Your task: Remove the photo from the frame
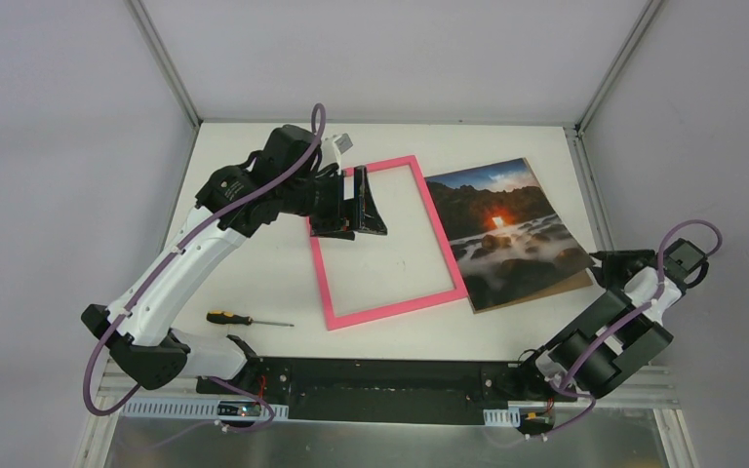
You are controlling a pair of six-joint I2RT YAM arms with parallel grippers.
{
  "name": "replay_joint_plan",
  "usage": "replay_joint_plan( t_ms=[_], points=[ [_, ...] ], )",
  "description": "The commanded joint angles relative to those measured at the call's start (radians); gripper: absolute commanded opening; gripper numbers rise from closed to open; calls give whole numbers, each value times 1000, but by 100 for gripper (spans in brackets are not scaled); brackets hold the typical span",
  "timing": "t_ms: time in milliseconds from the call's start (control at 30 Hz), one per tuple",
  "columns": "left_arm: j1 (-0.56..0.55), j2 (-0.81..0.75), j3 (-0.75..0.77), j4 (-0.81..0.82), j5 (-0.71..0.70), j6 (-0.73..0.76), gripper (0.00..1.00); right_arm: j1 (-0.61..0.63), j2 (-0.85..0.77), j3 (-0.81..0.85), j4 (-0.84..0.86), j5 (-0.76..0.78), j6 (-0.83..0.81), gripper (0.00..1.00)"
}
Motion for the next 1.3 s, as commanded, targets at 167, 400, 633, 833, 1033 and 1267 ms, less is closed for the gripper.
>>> replay_joint_plan(
  t_ms=[167, 400, 633, 833, 1033, 1267],
  points=[
    [11, -53, -34, 2, 17, 22, 81, 68, -87, 214, -392, 449, -90, 63],
    [11, -87, -62, 3, 0, 21, 81, 378, -161, 368, -524, 557, -33, 68],
    [10, -151, -91, 3, -85, 20, 81, 899, -293, 343, -568, 568, 85, 70],
    [11, -236, -88, 2, -237, 15, 81, 1224, -466, 302, -618, 537, 143, 84],
    [11, -315, -2, 3, -490, 57, 82, 1249, -604, 485, -807, 599, 31, 99],
    [11, -356, 152, 8, -761, 180, 85, 1249, -627, 779, -948, 802, -37, 99]
  ],
)
